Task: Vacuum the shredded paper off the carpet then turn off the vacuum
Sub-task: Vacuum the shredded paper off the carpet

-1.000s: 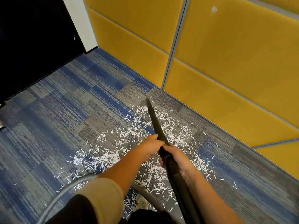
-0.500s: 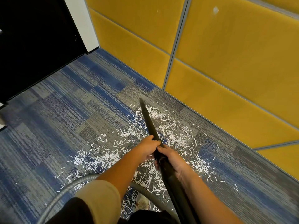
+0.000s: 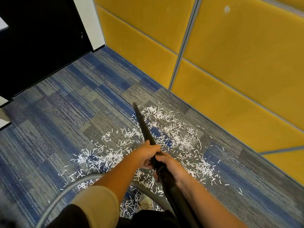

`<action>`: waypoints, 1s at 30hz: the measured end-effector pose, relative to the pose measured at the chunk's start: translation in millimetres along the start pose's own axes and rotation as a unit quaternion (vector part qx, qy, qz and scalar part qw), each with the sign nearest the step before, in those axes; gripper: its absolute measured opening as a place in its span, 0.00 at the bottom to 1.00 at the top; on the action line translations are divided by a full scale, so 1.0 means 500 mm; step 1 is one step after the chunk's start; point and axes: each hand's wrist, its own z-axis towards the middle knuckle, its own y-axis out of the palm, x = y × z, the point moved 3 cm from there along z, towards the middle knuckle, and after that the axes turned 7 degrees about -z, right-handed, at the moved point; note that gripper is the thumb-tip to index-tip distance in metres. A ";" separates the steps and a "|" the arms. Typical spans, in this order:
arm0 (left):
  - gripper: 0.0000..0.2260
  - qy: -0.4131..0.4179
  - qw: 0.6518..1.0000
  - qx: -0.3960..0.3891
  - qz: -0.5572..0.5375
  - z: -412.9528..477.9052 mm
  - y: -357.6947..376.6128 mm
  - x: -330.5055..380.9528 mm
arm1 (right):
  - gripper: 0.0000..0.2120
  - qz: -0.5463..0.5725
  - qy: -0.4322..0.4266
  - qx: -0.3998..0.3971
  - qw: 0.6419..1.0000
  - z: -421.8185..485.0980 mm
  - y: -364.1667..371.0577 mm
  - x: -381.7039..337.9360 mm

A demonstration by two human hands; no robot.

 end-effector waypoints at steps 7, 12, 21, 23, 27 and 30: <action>0.20 0.006 1.000 -0.018 0.008 -0.033 0.003 -0.040 | 0.09 -0.020 0.008 0.023 1.000 -0.034 0.021 0.041; 0.24 0.026 0.997 -0.030 0.068 -0.062 0.006 -0.068 | 0.10 0.001 -0.005 0.040 0.999 -0.066 0.037 0.076; 0.16 0.043 0.992 -0.027 0.120 -0.117 -0.006 -0.134 | 0.10 0.039 -0.034 0.034 0.998 -0.108 0.088 0.150; 0.15 0.051 0.993 -0.025 0.108 -0.122 -0.012 -0.132 | 0.10 0.015 -0.041 0.038 0.998 -0.107 0.092 0.147; 0.21 0.059 0.994 -0.011 0.092 -0.117 -0.019 -0.112 | 0.16 -0.019 -0.036 0.046 0.998 -0.088 0.079 0.133; 0.26 0.057 0.996 -0.011 0.066 -0.098 -0.007 -0.090 | 0.15 -0.027 -0.032 0.052 0.998 -0.077 0.054 0.106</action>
